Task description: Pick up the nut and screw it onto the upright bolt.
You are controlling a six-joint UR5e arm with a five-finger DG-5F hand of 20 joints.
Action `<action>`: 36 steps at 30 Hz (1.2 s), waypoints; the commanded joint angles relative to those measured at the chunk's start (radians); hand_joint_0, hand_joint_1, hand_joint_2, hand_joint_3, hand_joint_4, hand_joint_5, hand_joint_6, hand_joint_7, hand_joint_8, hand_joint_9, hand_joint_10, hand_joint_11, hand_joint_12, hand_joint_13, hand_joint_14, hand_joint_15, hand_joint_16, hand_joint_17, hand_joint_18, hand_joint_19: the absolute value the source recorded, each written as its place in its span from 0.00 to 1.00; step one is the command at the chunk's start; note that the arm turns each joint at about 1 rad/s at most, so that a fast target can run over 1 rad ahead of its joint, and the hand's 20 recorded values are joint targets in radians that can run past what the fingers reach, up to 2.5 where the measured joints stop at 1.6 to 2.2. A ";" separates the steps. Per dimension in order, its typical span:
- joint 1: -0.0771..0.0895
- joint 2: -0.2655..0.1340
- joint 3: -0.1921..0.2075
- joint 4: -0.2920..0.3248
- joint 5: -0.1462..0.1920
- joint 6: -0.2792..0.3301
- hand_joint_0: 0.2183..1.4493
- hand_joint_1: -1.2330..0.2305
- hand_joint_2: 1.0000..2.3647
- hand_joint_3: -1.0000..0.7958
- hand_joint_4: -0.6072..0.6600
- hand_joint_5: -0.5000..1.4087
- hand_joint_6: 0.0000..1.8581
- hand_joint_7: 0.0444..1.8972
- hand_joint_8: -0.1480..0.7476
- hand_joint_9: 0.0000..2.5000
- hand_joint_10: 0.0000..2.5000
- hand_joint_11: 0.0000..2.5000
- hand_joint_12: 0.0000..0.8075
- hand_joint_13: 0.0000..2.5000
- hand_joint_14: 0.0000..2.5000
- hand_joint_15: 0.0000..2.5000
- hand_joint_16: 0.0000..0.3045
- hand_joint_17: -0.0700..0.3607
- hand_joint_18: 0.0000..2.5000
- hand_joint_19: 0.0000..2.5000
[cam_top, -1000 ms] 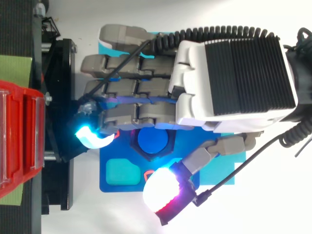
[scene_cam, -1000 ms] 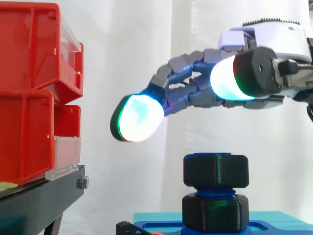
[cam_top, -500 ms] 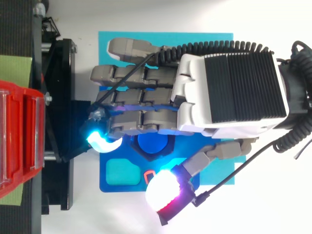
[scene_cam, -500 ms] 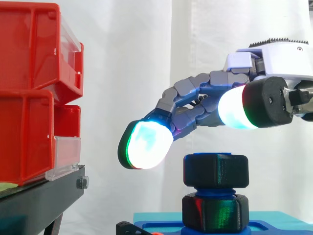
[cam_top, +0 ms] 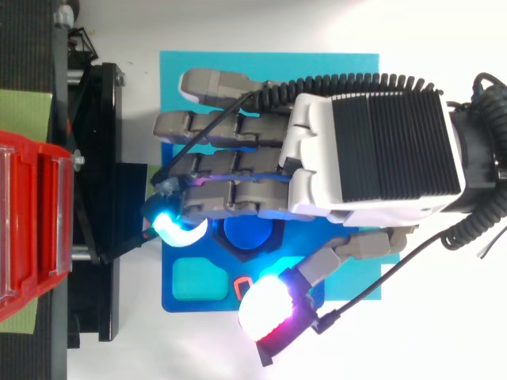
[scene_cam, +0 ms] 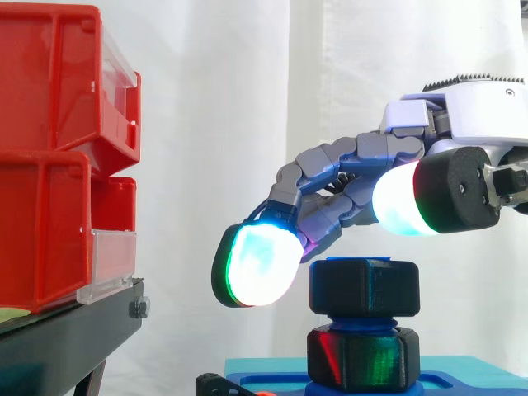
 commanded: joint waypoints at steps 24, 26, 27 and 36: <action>-0.043 0.000 0.001 0.017 -0.044 0.000 0.20 0.60 0.00 0.28 0.67 0.23 0.27 0.44 0.46 0.32 0.00 0.00 0.39 0.15 0.00 0.00 0.12 0.36 0.01 0.00; -0.041 0.000 0.001 0.021 -0.043 0.000 0.20 0.60 0.00 0.28 0.66 0.23 0.27 0.44 0.46 0.32 0.00 0.00 0.40 0.15 0.00 0.00 0.12 0.36 0.01 0.00; -0.040 0.000 -0.001 0.023 -0.043 0.000 0.20 0.60 0.00 0.28 0.67 0.23 0.27 0.44 0.46 0.31 0.00 0.00 0.40 0.15 0.00 0.00 0.12 0.36 0.01 0.00; -0.018 0.000 -0.001 0.023 -0.006 0.000 0.20 0.60 0.00 0.28 0.68 0.23 0.27 0.47 0.47 0.32 0.00 0.00 0.40 0.15 0.00 0.00 0.13 0.36 0.00 0.00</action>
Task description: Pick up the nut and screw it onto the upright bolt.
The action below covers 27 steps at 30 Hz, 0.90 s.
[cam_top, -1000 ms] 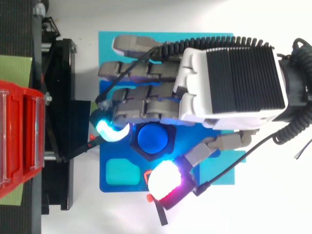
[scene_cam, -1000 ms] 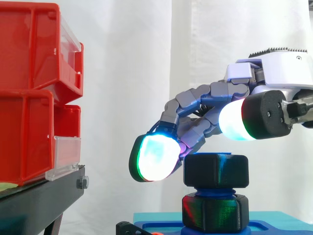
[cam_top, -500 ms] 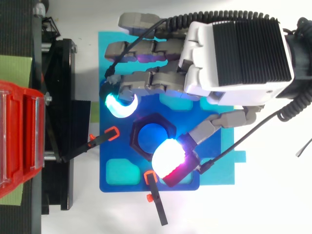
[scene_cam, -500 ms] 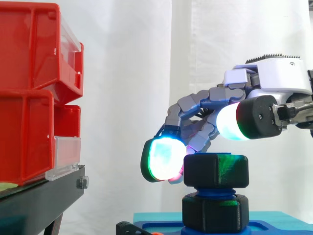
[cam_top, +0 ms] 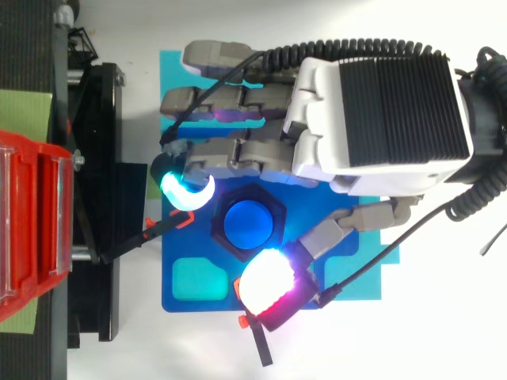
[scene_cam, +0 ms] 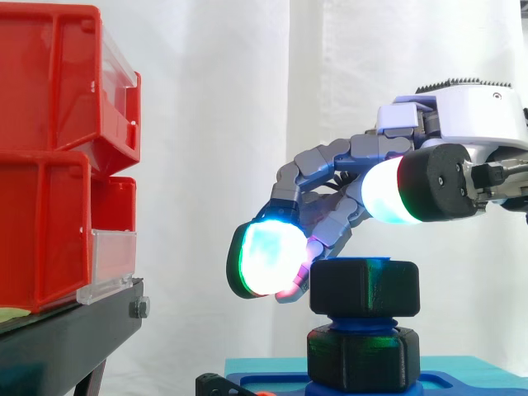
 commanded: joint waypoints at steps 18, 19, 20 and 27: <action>0.014 0.000 -0.001 -0.034 0.010 0.000 0.21 0.59 0.00 0.28 0.64 0.26 0.27 0.60 0.49 0.39 0.00 0.00 0.38 0.19 0.00 0.00 0.11 0.34 0.05 0.00; 0.012 0.000 -0.001 -0.034 0.010 0.000 0.21 0.59 0.00 0.28 0.64 0.26 0.27 0.61 0.49 0.40 0.00 0.00 0.38 0.20 0.00 0.00 0.11 0.34 0.06 0.00; 0.011 0.000 -0.001 -0.034 0.009 0.000 0.21 0.59 0.00 0.28 0.63 0.27 0.27 0.62 0.49 0.40 0.00 0.00 0.38 0.21 0.00 0.00 0.11 0.34 0.06 0.00; 0.000 0.000 -0.001 -0.034 0.007 0.000 0.22 0.58 0.00 0.28 0.60 0.28 0.27 0.67 0.50 0.46 0.00 0.01 0.36 0.25 0.00 0.00 0.10 0.32 0.10 0.00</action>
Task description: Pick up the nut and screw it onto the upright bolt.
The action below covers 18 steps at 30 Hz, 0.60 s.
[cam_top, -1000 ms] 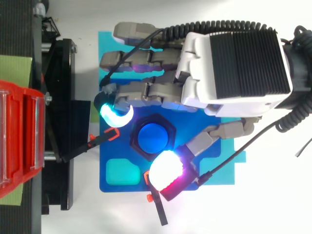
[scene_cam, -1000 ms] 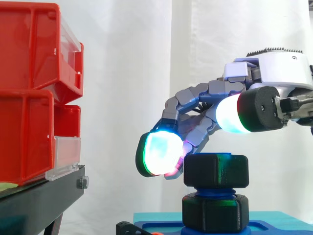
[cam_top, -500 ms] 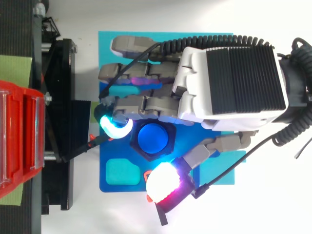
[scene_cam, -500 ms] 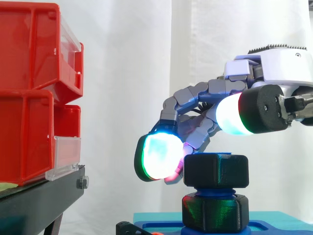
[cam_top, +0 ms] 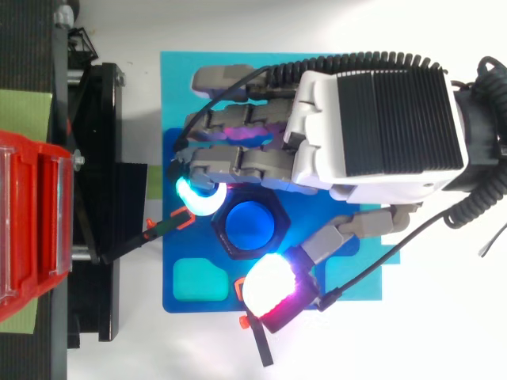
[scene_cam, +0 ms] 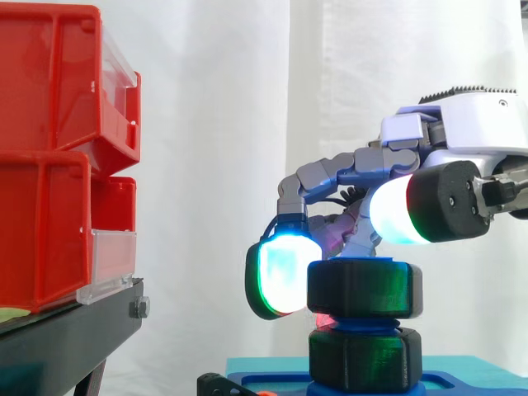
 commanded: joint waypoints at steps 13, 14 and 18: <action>-0.058 0.000 0.000 0.005 -0.061 -0.003 0.24 0.55 0.00 0.28 0.49 0.31 0.30 0.69 0.44 0.79 0.01 0.17 0.25 0.50 0.00 0.06 0.05 0.25 0.30 0.03; -0.060 0.000 0.000 0.006 -0.064 -0.003 0.24 0.55 0.00 0.28 0.49 0.31 0.31 0.68 0.44 0.83 0.01 0.21 0.24 0.53 0.00 0.07 0.05 0.24 0.33 0.05; -0.067 0.000 0.000 0.012 -0.070 -0.003 0.24 0.53 0.00 0.28 0.49 0.31 0.32 0.66 0.46 0.91 0.01 0.27 0.21 0.60 0.00 0.08 0.04 0.22 0.39 0.08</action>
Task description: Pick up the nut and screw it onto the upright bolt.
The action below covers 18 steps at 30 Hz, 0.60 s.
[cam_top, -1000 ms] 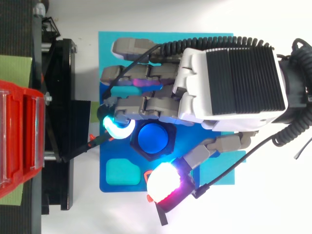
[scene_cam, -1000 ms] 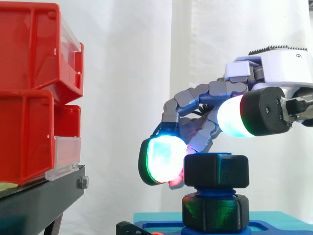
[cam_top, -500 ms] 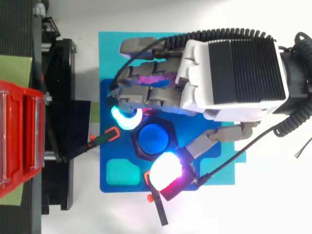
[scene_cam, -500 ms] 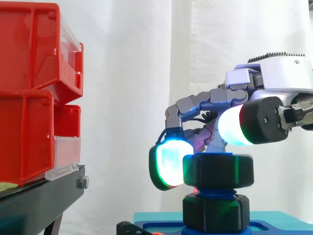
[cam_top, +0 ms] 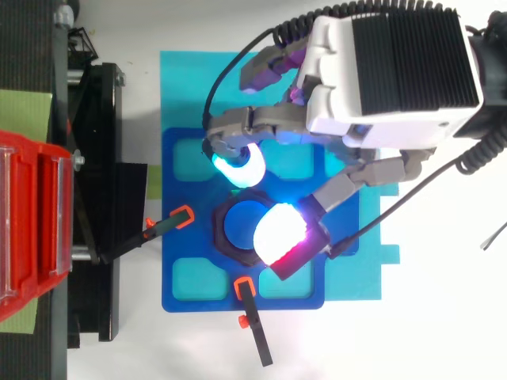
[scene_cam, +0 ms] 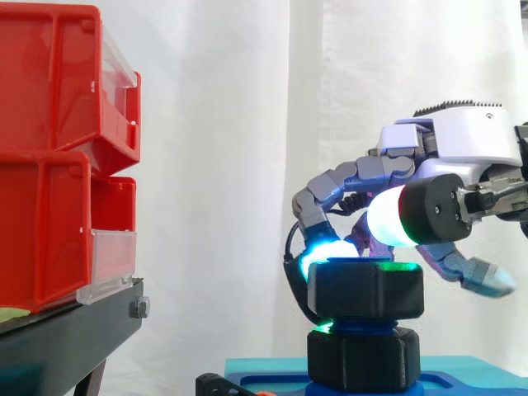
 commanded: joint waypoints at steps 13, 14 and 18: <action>-0.011 0.001 0.031 0.002 -0.008 0.000 0.23 0.57 0.00 0.28 0.61 0.25 0.27 0.59 0.50 0.68 0.01 0.20 0.32 0.46 0.00 0.07 0.09 0.30 0.28 0.07; -0.011 0.001 0.035 0.002 -0.008 0.000 0.22 0.57 0.00 0.28 0.62 0.24 0.27 0.56 0.49 0.65 0.01 0.19 0.32 0.43 0.00 0.07 0.10 0.31 0.28 0.07; -0.002 0.000 0.072 -0.018 -0.015 -0.009 0.21 0.56 0.00 0.28 0.63 0.22 0.27 0.46 0.48 0.56 0.00 0.13 0.37 0.35 0.00 0.05 0.11 0.34 0.24 0.08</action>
